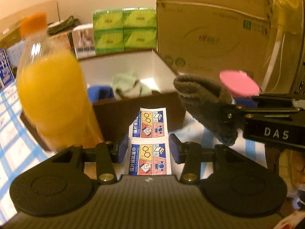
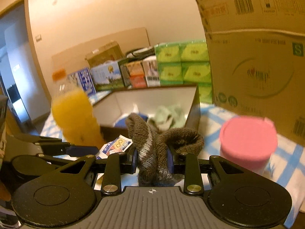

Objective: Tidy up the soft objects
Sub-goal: 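Carry the sock in the right gripper into the box while the left drops the card in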

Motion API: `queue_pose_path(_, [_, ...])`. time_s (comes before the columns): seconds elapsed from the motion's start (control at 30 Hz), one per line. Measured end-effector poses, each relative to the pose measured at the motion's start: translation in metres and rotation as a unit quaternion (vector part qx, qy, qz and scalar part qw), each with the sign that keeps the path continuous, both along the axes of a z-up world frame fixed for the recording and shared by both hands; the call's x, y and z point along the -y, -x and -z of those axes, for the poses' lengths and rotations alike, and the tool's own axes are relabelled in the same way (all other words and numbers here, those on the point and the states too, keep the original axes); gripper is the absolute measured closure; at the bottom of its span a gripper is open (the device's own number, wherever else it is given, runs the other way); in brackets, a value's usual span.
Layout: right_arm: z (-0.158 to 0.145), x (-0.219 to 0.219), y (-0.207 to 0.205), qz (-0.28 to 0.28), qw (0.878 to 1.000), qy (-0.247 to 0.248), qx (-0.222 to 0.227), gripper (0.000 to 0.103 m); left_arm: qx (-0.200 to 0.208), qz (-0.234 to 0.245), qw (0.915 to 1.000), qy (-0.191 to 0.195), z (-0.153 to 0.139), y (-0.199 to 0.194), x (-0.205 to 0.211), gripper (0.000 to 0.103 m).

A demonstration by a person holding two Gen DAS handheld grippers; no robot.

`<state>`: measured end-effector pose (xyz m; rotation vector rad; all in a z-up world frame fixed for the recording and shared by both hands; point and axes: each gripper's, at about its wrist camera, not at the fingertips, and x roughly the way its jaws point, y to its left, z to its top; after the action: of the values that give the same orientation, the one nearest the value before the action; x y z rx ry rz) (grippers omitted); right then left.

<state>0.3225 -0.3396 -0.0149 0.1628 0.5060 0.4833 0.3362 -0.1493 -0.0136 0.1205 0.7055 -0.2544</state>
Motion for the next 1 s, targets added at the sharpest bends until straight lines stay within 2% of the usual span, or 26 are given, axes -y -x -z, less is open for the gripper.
queue_pose_path(0.17, [-0.025, 0.011, -0.033, -0.003, 1.0, -0.026, 0.003, 0.073, 0.019, -0.019, 0.9996, -0.001, -0.026, -0.033, 0.015, 0.059])
queue_pose_path(0.37, [-0.036, 0.016, -0.079, 0.002, 0.996, -0.09, -0.017, 0.073, 0.034, -0.064, 0.9974, 0.0, -0.04, -0.079, 0.026, 0.059])
queue_pose_path(0.6, [-0.027, 0.016, -0.131, 0.012, 0.988, -0.145, -0.048, 0.073, 0.014, -0.117, 0.9931, 0.002, -0.028, -0.122, 0.021, 0.059])
queue_pose_path(0.8, [-0.012, 0.01, -0.157, 0.013, 0.983, -0.167, -0.071, 0.073, 0.005, -0.141, 0.9899, -0.005, -0.016, -0.147, 0.018, 0.057])
queue_pose_path(0.87, [-0.007, 0.009, -0.163, 0.014, 0.982, -0.173, -0.079, 0.073, 0.002, -0.146, 0.9892, -0.006, -0.014, -0.153, 0.017, 0.05])
queue_pose_path(1.0, [0.003, 0.009, -0.172, 0.016, 0.976, -0.192, -0.098, 0.072, 0.011, -0.155, 0.9876, -0.018, -0.01, -0.159, 0.015, 0.044])
